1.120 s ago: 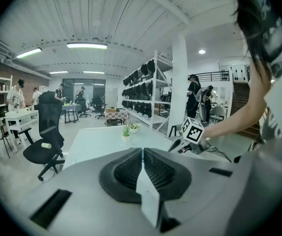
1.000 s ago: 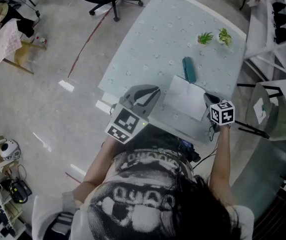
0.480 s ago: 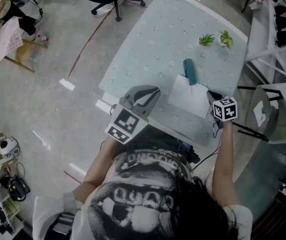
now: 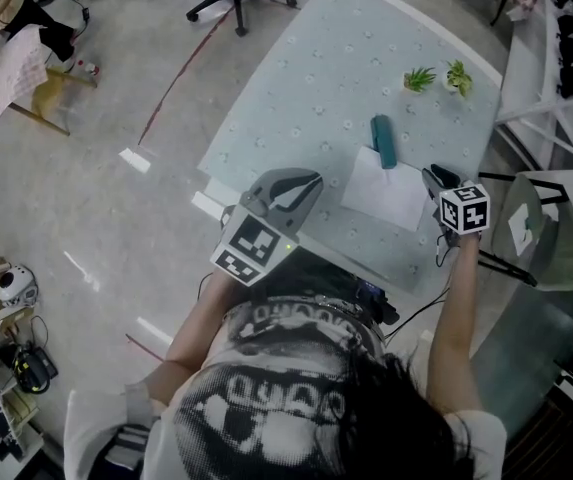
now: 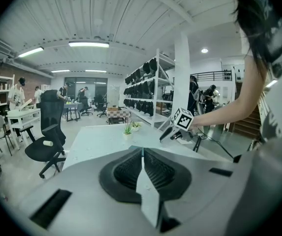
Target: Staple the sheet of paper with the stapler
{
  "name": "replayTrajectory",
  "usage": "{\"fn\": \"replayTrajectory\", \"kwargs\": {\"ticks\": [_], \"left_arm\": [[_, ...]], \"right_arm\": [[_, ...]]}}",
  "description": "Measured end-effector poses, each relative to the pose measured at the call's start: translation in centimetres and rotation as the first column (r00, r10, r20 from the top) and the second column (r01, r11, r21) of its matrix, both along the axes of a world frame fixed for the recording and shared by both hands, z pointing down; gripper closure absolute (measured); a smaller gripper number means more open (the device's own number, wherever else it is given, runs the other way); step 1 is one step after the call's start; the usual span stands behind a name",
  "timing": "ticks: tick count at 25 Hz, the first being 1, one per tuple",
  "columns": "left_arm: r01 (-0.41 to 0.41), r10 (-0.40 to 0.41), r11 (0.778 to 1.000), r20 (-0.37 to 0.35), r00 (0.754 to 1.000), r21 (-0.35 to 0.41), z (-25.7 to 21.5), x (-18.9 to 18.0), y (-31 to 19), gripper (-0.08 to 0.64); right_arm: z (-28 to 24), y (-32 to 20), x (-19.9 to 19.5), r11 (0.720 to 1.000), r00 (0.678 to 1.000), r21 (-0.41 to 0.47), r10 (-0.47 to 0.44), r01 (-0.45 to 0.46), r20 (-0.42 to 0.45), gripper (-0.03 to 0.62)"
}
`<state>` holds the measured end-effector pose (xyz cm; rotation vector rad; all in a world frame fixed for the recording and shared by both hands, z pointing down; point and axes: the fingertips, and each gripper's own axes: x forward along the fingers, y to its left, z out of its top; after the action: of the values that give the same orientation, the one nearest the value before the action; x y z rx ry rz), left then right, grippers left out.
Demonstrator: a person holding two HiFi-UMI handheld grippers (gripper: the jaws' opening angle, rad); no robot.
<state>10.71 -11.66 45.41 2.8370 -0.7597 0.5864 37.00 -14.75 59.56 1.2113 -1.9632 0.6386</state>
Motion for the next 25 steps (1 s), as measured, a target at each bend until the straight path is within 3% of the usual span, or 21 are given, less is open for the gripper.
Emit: {"fn": "replayTrajectory", "kwargs": {"ticks": [4,7,16,21,25], "left_arm": [[0.000,0.000,1.000,-0.007,1.000,0.000,0.1,0.2,-0.1,0.549],[0.003,-0.002,1.000,-0.014,1.000,0.004,-0.1,0.2,-0.3,0.550],[0.000,-0.001,1.000,-0.028,1.000,-0.010,0.2,-0.2,-0.6,0.549],[-0.002,0.001,1.000,-0.037,0.999,-0.019,0.6,-0.3,-0.9,0.551],[-0.006,0.005,1.000,-0.046,0.999,-0.027,0.9,-0.2,-1.3,0.549]], "right_arm": [[-2.4,-1.7,-3.7,0.996,0.994,0.049,-0.074,0.071,0.079,0.559],[-2.5,-2.0,-7.3,0.983,0.977,0.018,-0.183,0.183,0.106,0.576],[-0.2,-2.0,-9.6,0.952,0.965,-0.169,-0.261,0.254,-0.020,0.589],[1.5,-1.6,-10.0,0.877,0.910,-0.324,-0.404,0.355,-0.097,0.588],[1.9,-1.8,-9.9,0.830,0.882,-0.415,-0.456,0.374,-0.118,0.588]]}}
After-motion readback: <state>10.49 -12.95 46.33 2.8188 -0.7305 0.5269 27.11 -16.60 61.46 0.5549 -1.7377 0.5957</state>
